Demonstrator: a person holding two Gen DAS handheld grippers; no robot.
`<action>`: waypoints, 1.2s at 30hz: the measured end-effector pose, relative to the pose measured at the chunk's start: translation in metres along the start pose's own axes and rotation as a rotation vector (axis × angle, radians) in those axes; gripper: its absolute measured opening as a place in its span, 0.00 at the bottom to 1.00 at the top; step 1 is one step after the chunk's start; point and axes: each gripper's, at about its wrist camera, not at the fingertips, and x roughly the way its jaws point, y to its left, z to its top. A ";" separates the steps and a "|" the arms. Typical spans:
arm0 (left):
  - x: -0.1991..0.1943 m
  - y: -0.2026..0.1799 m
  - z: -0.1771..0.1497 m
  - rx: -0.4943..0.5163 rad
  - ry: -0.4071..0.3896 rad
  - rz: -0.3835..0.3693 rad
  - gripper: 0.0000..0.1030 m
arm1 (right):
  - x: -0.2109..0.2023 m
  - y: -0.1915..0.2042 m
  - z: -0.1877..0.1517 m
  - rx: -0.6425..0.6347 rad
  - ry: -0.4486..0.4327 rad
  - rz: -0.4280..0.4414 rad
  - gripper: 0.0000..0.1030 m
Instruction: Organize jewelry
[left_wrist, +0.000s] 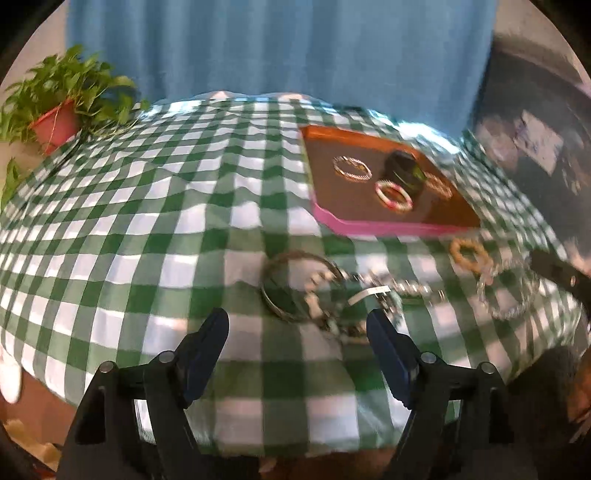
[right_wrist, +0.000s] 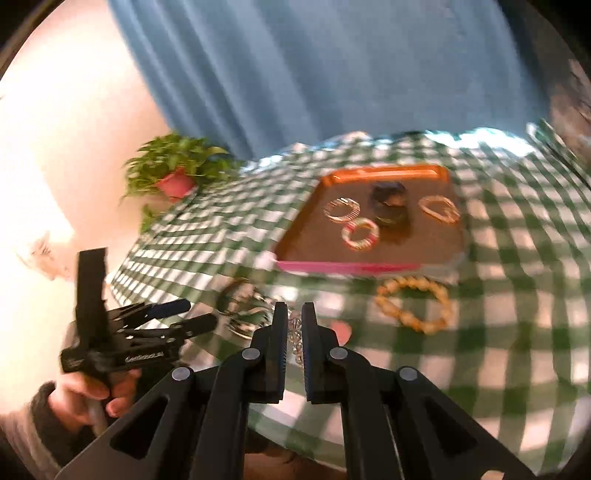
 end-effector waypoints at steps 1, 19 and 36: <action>0.004 0.003 0.002 -0.008 0.008 -0.004 0.75 | 0.003 0.002 0.000 -0.013 0.001 -0.002 0.06; 0.052 -0.006 0.018 0.095 0.021 -0.007 0.62 | 0.049 -0.041 -0.030 -0.005 0.138 -0.205 0.42; 0.002 -0.006 0.011 0.026 -0.045 -0.039 0.62 | 0.029 -0.044 -0.024 0.023 0.036 -0.287 0.06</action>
